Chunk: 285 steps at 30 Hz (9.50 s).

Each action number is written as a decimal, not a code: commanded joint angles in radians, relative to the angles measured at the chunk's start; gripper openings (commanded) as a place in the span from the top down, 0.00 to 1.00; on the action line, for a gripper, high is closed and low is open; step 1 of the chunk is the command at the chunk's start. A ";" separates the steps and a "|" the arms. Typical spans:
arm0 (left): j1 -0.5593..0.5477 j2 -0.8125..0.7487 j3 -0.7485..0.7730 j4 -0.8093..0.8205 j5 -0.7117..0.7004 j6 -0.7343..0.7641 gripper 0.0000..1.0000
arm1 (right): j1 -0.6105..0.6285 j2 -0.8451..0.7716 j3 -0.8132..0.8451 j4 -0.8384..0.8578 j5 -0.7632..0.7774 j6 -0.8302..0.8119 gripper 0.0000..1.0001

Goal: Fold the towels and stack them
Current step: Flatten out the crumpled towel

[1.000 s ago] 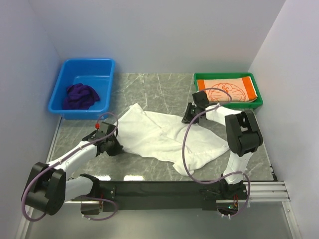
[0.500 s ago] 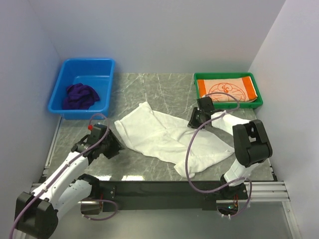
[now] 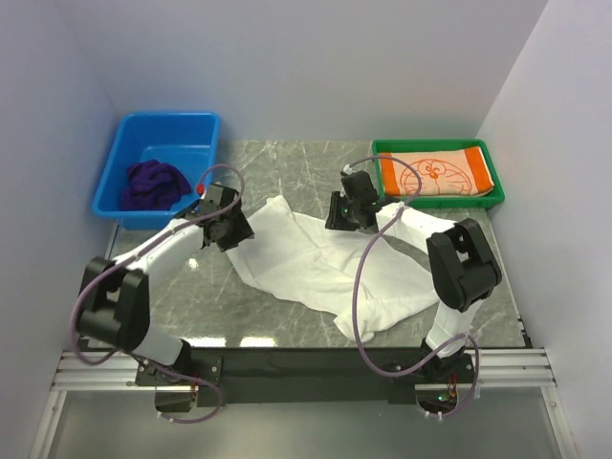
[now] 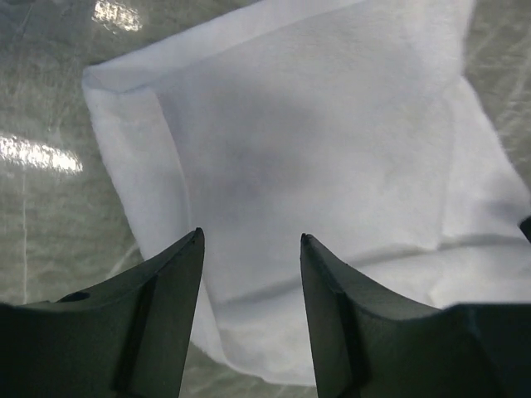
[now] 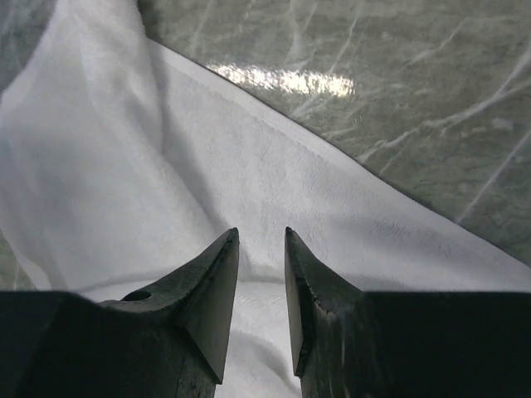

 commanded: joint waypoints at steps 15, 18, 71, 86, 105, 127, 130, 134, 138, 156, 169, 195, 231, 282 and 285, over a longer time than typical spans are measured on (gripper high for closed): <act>0.003 -0.019 -0.226 0.027 -0.157 -0.070 0.52 | 0.005 0.085 0.024 0.047 -0.054 -0.012 0.64; 0.003 -0.059 -0.257 -0.010 -0.171 -0.095 0.55 | 0.005 0.089 0.022 0.048 -0.055 -0.015 0.64; -0.031 0.018 -0.334 0.080 -0.008 -0.086 0.67 | -0.141 0.282 0.045 0.170 -0.129 0.276 0.64; -0.030 0.076 -0.204 0.040 -0.031 -0.047 0.63 | -0.191 0.164 -0.044 0.142 -0.023 0.270 0.64; 0.046 0.763 0.687 -0.116 -0.083 0.112 0.61 | -0.219 0.092 0.064 0.111 0.032 0.109 0.58; 0.096 0.817 0.986 0.187 0.228 0.186 0.25 | 0.267 -0.297 -0.145 -0.194 0.121 -0.265 0.43; 0.096 0.653 0.917 0.171 0.214 0.192 0.09 | 0.367 -0.274 -0.117 -0.223 0.152 -0.360 0.43; 0.095 0.425 0.867 0.069 0.182 0.206 0.01 | 0.456 -0.237 -0.036 -0.260 0.160 -0.471 0.31; 0.096 0.249 0.831 -0.063 0.101 0.247 0.01 | 0.503 -0.157 0.048 -0.288 0.163 -0.535 0.27; 0.099 -0.455 0.041 0.089 -0.321 0.447 0.03 | 0.505 -0.002 0.056 -0.331 0.055 -0.508 0.51; 0.102 -0.439 0.033 0.076 -0.336 0.438 0.05 | 0.504 -0.218 0.020 -0.286 0.092 -0.425 1.00; 0.041 -0.329 -0.009 0.039 0.050 0.263 0.13 | 0.288 -0.514 -0.235 -0.222 -0.096 -0.269 0.44; -0.249 0.291 0.019 -0.223 -0.350 0.055 0.78 | -0.171 -0.329 -0.510 -0.090 -0.046 0.038 0.53; -0.379 -0.053 -0.292 -0.194 -0.062 -0.095 0.43 | 0.137 -0.464 -0.547 -0.416 0.212 0.161 0.52; -0.389 -0.010 -0.294 -0.188 -0.059 -0.095 0.48 | 0.146 -0.451 -0.534 -0.436 0.207 0.158 0.59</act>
